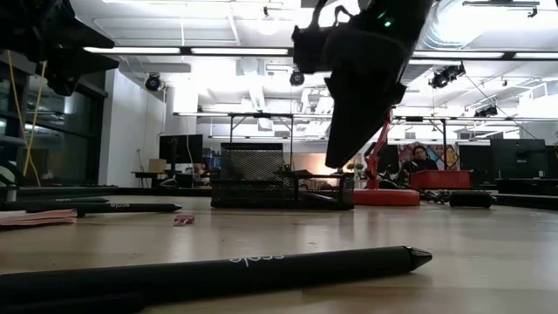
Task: Pick and place office supplies into organizer
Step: Put the purple sticky notes into the black desk organizer
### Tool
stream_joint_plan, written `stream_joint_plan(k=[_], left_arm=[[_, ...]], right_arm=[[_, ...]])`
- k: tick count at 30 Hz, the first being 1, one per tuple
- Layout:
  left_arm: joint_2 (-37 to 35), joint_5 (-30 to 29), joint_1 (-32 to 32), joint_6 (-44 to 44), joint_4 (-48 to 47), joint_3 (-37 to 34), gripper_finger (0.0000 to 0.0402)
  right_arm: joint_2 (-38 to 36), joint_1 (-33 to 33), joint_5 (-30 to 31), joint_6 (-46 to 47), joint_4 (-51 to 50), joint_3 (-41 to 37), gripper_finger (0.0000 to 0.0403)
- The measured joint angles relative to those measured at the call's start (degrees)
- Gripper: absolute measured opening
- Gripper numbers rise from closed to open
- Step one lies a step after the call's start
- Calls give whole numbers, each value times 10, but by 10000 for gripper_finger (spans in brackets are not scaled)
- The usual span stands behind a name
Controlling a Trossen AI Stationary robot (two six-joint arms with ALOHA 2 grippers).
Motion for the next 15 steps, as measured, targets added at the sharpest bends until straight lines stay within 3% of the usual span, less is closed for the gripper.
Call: stream_joint_plan(k=[2, 3, 7, 11, 15], left_arm=[[0, 0, 0, 0, 0, 0, 168], [0, 0, 0, 0, 0, 0, 168], [0, 0, 0, 0, 0, 0, 168], [0, 0, 0, 0, 0, 0, 168], [0, 0, 0, 0, 0, 0, 168]], right_arm=[[0, -16, -5, -11, 7, 0, 47], [0, -26, -11, -23, 11, 0, 25], [0, -68, -27, -48, 25, 0, 33], [1, -110, -76, -64, 24, 0, 7], [9, -131, -90, -79, 26, 0, 13]])
